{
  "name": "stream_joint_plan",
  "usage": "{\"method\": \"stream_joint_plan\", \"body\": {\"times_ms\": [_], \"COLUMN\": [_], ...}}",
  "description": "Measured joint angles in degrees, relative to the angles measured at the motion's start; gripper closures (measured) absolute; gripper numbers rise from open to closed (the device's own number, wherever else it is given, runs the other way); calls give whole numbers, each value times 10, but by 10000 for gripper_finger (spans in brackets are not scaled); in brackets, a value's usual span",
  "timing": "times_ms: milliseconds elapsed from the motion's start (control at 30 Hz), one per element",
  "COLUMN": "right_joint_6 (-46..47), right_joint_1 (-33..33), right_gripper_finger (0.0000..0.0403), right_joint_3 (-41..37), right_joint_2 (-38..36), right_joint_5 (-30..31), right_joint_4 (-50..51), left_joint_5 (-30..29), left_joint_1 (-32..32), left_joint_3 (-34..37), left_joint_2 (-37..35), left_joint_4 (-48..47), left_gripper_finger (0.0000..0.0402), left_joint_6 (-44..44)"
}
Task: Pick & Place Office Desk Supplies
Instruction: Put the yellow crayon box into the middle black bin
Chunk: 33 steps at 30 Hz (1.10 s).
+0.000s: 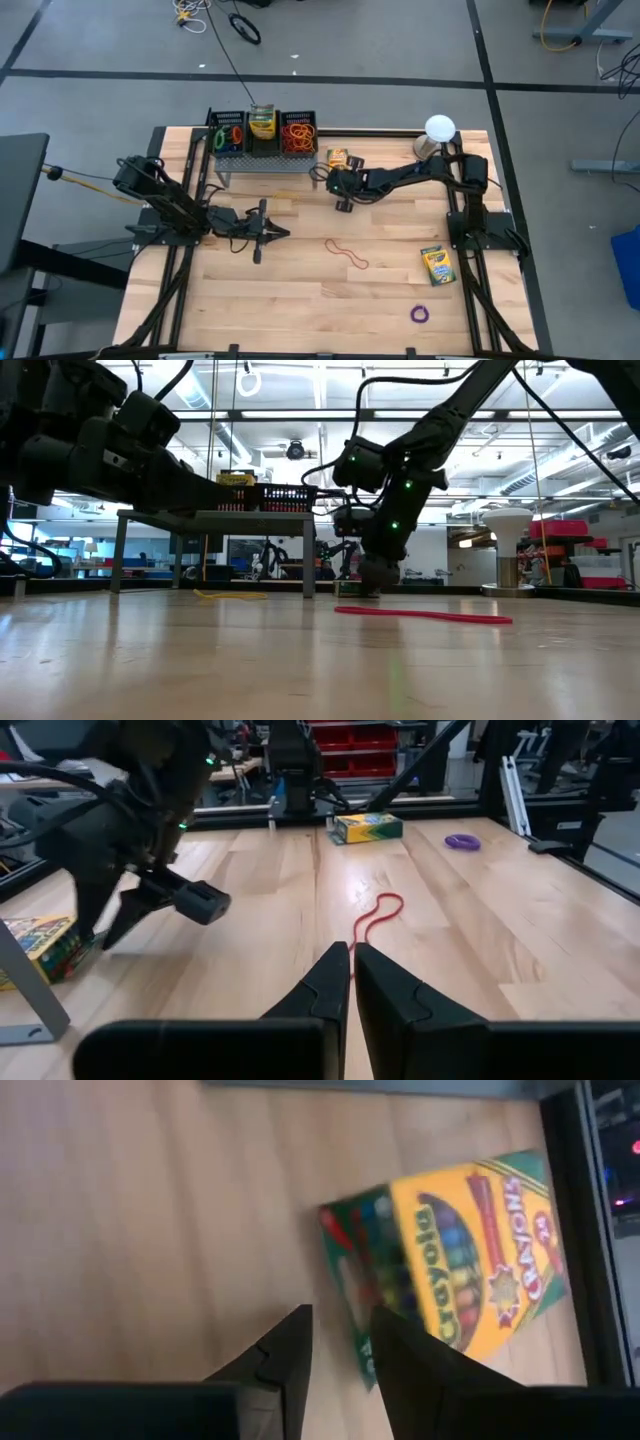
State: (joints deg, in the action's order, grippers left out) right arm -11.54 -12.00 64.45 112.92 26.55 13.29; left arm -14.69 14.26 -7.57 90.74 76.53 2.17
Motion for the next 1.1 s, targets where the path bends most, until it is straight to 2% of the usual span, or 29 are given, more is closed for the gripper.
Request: {"method": "stream_joint_plan", "body": {"times_ms": [233, 367, 433, 500, 767, 1100], "right_joint_6": [1, 0, -7, -14, -4, 3], "right_joint_1": [-20, -20, -16, -9, 52, 165], "right_gripper_finger": [305, 348, 381, 395, 398, 401], "right_joint_3": [1, 1, 0, 0, 0, 0], "right_joint_2": [13, 10, 9, 8, -20, -107], "right_joint_5": [-16, -16, -6, 10, 27, 28], "right_joint_4": [-15, -15, -14, -7, 65, 141], "left_joint_5": [-1, -1, -1, -1, 14, 15], "left_joint_1": [0, 0, 0, 0, 0, 0], "left_joint_3": [0, 0, 0, 0, 0, 0], "left_joint_2": [0, 0, 0, 0, 0, 0], "left_joint_4": [1, 0, 0, 0, 0, -1], "left_gripper_finger": [377, 377, 377, 377, 377, 377], "left_joint_6": [-5, -8, -9, -16, -28, -28]}}
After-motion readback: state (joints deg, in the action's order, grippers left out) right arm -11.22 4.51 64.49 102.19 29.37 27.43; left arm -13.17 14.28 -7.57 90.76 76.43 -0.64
